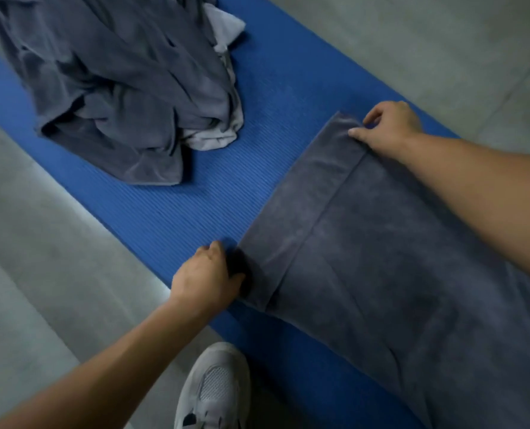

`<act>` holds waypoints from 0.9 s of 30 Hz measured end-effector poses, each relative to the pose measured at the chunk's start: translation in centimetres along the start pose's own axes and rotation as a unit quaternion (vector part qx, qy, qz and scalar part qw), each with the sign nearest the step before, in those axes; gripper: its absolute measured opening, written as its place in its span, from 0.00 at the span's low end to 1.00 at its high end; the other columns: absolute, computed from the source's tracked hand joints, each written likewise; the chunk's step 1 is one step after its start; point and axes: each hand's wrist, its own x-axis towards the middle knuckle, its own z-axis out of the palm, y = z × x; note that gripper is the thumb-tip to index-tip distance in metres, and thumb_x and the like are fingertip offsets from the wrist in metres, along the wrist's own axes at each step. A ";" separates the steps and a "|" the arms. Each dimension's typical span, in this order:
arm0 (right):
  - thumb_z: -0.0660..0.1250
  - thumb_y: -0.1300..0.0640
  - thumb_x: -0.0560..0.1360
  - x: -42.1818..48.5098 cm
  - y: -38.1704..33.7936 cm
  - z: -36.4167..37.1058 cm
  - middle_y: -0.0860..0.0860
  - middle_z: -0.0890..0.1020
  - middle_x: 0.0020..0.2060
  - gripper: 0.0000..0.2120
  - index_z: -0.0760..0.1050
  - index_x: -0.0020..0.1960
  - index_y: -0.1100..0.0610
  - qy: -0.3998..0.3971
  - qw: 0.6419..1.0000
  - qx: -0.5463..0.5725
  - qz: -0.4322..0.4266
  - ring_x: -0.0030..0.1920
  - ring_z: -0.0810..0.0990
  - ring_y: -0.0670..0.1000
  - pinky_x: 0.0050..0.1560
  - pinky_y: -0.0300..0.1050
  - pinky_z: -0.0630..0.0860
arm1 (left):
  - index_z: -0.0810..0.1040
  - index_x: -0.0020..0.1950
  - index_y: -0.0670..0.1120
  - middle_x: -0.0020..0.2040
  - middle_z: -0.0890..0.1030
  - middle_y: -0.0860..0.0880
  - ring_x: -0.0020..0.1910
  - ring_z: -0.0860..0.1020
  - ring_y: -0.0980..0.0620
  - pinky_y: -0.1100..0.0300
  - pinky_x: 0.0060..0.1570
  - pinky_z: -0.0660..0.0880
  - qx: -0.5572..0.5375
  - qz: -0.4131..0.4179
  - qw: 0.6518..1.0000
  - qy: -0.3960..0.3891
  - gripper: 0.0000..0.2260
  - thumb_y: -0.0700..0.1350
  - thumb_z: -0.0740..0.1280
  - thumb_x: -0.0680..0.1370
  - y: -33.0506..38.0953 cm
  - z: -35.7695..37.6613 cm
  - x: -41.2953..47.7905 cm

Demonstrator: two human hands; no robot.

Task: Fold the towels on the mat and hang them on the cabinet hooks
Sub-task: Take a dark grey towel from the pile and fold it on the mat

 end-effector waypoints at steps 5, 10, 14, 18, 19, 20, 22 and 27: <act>0.78 0.44 0.69 1.7 -0.7 0.0 0.49 0.80 0.48 0.18 0.79 0.52 0.53 -0.041 0.999 -0.020 0.007 0.51 0.79 0.52 0.54 0.46 0.74 | 0.69 0.35 0.51 0.37 0.75 0.52 0.41 0.75 0.48 0.58 0.38 0.67 -0.054 -0.014 0.996 -0.070 0.16 0.57 0.70 0.75 -1.4 -0.1 0.0; 0.76 0.50 0.73 2.9 -2.1 -0.1 0.52 0.82 0.43 0.09 0.80 0.41 0.55 -0.078 0.997 -0.027 -0.002 0.45 0.80 0.52 0.50 0.47 0.77 | 0.75 0.39 0.46 0.36 0.82 0.48 0.38 0.82 0.45 0.51 0.38 0.80 -0.248 -0.027 0.966 -0.075 0.12 0.51 0.72 0.76 -3.3 -0.8 0.8; 0.72 0.53 0.75 3.4 -3.4 0.2 0.55 0.83 0.42 0.09 0.77 0.39 0.55 -0.090 0.992 -0.083 0.009 0.42 0.80 0.56 0.44 0.46 0.75 | 0.73 0.48 0.39 0.39 0.82 0.38 0.37 0.85 0.40 0.50 0.32 0.83 -0.499 -0.101 0.853 -0.114 0.09 0.41 0.72 0.79 -3.7 -1.5 0.7; 0.67 0.61 0.74 4.3 -3.4 0.4 0.57 0.82 0.43 0.03 0.77 0.47 0.56 -0.046 0.999 0.010 0.019 0.39 0.82 0.59 0.41 0.53 0.84 | 0.71 0.47 0.42 0.38 0.79 0.41 0.28 0.82 0.50 0.55 0.26 0.80 -0.589 -0.129 0.796 -0.056 0.08 0.39 0.71 0.79 -4.2 -2.0 1.3; 0.66 0.63 0.74 4.5 -3.5 0.3 0.56 0.80 0.43 0.07 0.76 0.51 0.55 -0.029 0.997 0.060 0.027 0.36 0.81 0.58 0.38 0.53 0.85 | 0.71 0.47 0.43 0.39 0.78 0.41 0.27 0.81 0.52 0.56 0.26 0.79 -0.606 -0.139 0.783 -0.025 0.08 0.38 0.71 0.79 -4.4 -2.3 1.6; 0.65 0.65 0.75 4.8 -3.7 0.2 0.56 0.79 0.41 0.10 0.76 0.54 0.55 -0.019 0.994 0.103 0.029 0.34 0.81 0.56 0.36 0.53 0.84 | 0.71 0.46 0.43 0.39 0.78 0.41 0.27 0.80 0.53 0.58 0.26 0.79 -0.625 -0.146 0.767 0.003 0.08 0.38 0.71 0.79 -4.5 -2.7 2.0; 0.64 0.67 0.74 5.0 -4.6 -0.1 0.56 0.78 0.38 0.08 0.78 0.46 0.55 -0.019 0.989 0.145 0.016 0.31 0.80 0.53 0.39 0.54 0.85 | 0.72 0.44 0.43 0.39 0.77 0.42 0.28 0.79 0.53 0.60 0.27 0.79 -0.658 -0.153 0.735 0.049 0.09 0.36 0.71 0.78 -4.9 -3.9 2.7; 0.70 0.56 0.78 3.8 -6.5 -1.7 0.50 0.76 0.34 0.10 0.76 0.38 0.51 -0.018 0.977 0.212 -0.030 0.29 0.77 0.45 0.33 0.41 0.83 | 0.76 0.54 0.39 0.50 0.78 0.39 0.40 0.81 0.50 0.62 0.32 0.82 -0.667 -0.132 0.730 0.063 0.10 0.33 0.73 0.75 -5.5 -6.4 2.8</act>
